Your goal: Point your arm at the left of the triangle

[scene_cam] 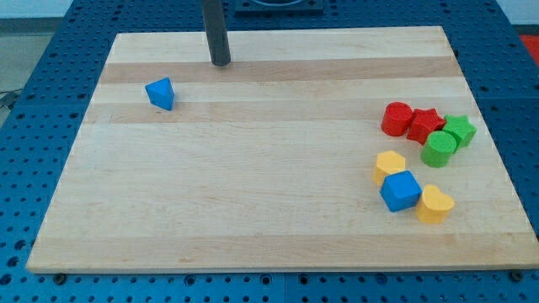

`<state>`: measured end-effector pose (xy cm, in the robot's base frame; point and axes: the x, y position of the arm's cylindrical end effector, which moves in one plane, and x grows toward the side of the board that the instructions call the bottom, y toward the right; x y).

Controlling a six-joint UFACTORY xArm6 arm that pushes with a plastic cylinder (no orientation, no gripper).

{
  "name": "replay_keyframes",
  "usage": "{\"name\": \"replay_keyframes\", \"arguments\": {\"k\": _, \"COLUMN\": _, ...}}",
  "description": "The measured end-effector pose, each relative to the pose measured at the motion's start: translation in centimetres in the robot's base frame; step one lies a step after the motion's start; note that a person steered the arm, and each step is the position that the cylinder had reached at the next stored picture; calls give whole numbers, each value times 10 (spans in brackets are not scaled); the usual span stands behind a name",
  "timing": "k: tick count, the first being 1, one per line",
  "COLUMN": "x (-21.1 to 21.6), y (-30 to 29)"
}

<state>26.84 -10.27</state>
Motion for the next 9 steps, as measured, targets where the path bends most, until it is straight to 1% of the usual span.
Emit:
{"name": "replay_keyframes", "arguments": {"k": 1, "x": 0, "y": 0}}
{"name": "replay_keyframes", "arguments": {"k": 2, "x": -9, "y": -24}}
{"name": "replay_keyframes", "arguments": {"k": 3, "x": -19, "y": -114}}
{"name": "replay_keyframes", "arguments": {"k": 4, "x": -21, "y": -131}}
{"name": "replay_keyframes", "arguments": {"k": 5, "x": -25, "y": -191}}
{"name": "replay_keyframes", "arguments": {"k": 6, "x": -25, "y": -192}}
{"name": "replay_keyframes", "arguments": {"k": 7, "x": 24, "y": -164}}
{"name": "replay_keyframes", "arguments": {"k": 8, "x": 56, "y": -144}}
{"name": "replay_keyframes", "arguments": {"k": 9, "x": 56, "y": -144}}
